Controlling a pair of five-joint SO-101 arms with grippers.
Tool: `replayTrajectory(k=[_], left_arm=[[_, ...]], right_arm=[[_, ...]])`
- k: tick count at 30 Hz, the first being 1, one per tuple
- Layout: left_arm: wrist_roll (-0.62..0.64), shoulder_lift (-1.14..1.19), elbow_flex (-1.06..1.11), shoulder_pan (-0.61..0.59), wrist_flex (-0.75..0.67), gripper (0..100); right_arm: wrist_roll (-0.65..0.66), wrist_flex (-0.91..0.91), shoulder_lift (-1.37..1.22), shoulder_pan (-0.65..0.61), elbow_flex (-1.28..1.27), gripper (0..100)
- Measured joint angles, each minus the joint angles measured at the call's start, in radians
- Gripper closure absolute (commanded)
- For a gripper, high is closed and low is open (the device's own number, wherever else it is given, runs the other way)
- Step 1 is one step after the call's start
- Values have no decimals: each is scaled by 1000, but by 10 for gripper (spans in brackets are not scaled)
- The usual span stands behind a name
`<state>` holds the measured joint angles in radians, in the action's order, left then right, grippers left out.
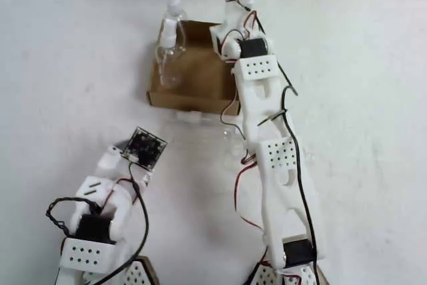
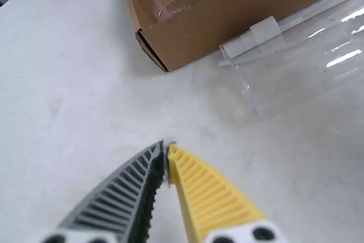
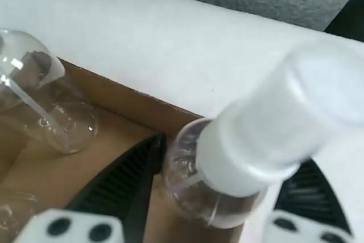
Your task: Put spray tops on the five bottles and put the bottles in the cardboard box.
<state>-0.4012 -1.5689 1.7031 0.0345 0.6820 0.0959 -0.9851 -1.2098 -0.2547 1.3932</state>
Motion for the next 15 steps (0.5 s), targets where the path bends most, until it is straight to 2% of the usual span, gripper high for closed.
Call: replayTrajectory(k=[15], left_arm=[[0, 0, 0, 0, 0, 980]], right_arm=[[0, -2, 41, 2, -2, 726]])
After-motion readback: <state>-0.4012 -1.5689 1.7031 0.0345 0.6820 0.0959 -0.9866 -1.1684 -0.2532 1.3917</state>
